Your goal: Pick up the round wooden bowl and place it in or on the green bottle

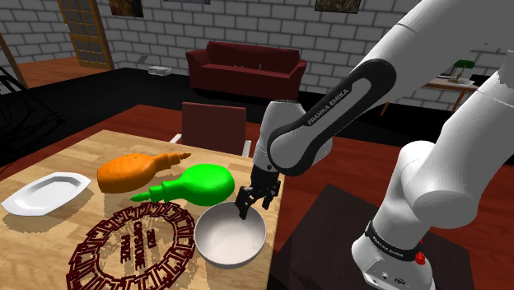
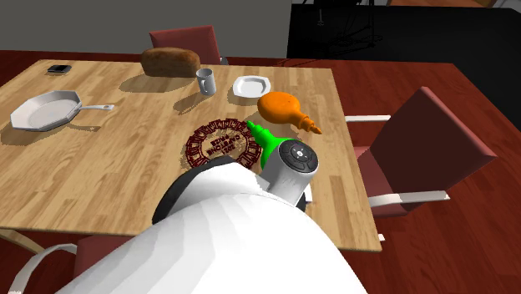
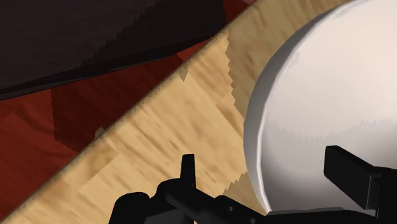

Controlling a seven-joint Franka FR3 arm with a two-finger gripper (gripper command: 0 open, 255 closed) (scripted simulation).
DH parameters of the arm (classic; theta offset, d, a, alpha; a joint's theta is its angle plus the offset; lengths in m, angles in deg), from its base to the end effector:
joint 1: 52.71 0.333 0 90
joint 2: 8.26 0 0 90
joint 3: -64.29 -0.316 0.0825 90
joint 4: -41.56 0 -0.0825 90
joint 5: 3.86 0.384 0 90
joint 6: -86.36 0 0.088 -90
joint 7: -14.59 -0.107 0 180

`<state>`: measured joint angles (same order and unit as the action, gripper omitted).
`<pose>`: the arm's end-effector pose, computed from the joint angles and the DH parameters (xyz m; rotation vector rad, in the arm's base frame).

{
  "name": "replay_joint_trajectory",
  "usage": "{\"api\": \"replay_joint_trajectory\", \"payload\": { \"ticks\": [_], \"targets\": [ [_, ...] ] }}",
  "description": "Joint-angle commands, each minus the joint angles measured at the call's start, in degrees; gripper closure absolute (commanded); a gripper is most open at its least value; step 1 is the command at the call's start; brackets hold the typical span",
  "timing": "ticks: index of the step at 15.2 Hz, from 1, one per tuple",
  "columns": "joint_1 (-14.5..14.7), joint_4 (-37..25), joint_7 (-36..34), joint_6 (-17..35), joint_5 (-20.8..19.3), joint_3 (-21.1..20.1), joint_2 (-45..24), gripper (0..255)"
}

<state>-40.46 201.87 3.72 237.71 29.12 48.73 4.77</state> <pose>0.3432 0.1583 0.2762 -2.8839 0.2995 0.0063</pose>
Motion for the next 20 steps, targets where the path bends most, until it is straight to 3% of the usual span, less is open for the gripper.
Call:
{"api": "replay_joint_trajectory", "payload": {
  "ticks": [1, 8, 9, 18, 20],
  "targets": [
    [0.33, 0.11, 0.59, 1.49, 0.77, -0.08, -1.31, 0],
    [0.32, 0.12, 0.59, 1.47, 0.76, -0.08, -1.29, 0],
    [0.32, 0.12, 0.59, 1.47, 0.76, -0.08, -1.29, 255],
    [0.33, 0.11, 0.59, 1.49, 0.77, -0.08, -1.31, 255],
    [-0.06, -0.02, -0.5, -0.59, -0.33, -0.09, 0.67, 255]
  ]
}}
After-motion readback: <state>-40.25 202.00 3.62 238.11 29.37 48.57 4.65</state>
